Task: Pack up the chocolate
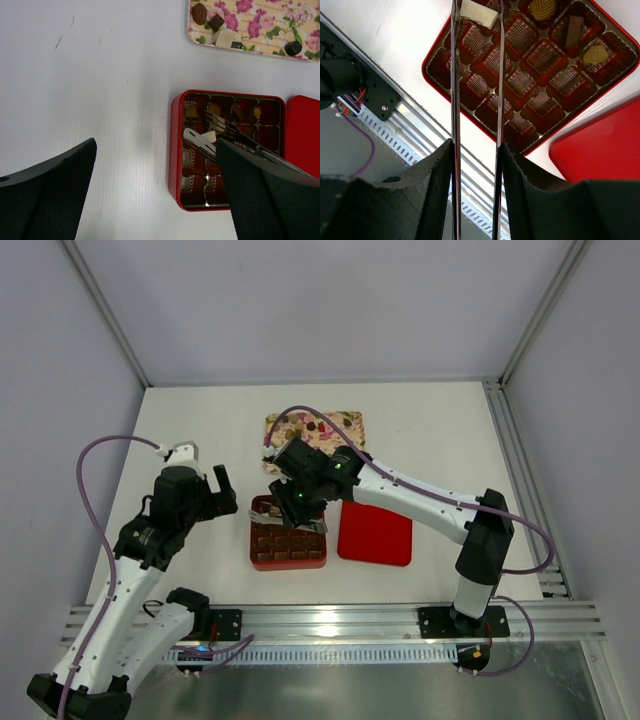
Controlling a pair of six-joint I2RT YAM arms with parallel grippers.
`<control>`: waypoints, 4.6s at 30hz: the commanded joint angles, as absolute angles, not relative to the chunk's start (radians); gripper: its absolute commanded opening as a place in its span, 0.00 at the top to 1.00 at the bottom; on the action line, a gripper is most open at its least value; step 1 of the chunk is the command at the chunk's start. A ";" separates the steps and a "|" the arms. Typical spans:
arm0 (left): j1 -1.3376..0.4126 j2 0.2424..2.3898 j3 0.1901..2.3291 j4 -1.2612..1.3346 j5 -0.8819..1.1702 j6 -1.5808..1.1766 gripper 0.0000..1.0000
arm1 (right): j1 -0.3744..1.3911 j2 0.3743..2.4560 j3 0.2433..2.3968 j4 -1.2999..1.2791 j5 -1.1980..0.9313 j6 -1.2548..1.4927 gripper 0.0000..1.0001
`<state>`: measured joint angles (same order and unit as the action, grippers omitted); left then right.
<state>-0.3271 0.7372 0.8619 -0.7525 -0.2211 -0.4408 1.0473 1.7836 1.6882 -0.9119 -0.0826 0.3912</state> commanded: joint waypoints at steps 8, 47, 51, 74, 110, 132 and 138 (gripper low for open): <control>-0.324 0.730 0.871 -0.730 -0.239 -0.446 0.00 | 1.055 1.781 1.694 -0.887 -0.071 0.390 0.53; -0.324 0.730 0.873 -0.730 -0.235 -0.446 0.00 | 0.765 2.054 2.117 -1.022 -0.005 0.290 0.52; -0.324 0.729 0.871 -0.730 -0.235 -0.445 0.00 | 0.769 2.059 2.108 -1.014 -0.008 0.296 0.52; -0.324 0.723 0.871 -0.732 -0.235 -0.445 0.00 | 0.793 2.129 2.114 -1.012 0.034 0.302 0.52; -0.324 0.724 0.870 -0.730 -0.233 -0.446 0.00 | 0.804 2.057 2.048 -1.022 0.087 0.288 0.56; -0.324 0.724 0.870 -0.729 -0.235 -0.446 0.00 | 0.796 2.097 2.105 -1.031 0.034 0.293 0.56; -0.324 0.722 0.871 -0.730 -0.236 -0.446 0.00 | 0.790 2.102 2.097 -1.032 0.026 0.293 0.57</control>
<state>-0.3267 0.7353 0.8619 -0.7525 -0.2211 -0.4408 0.7944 2.1075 2.0602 -1.0336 0.0395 0.2932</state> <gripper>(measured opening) 0.996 0.441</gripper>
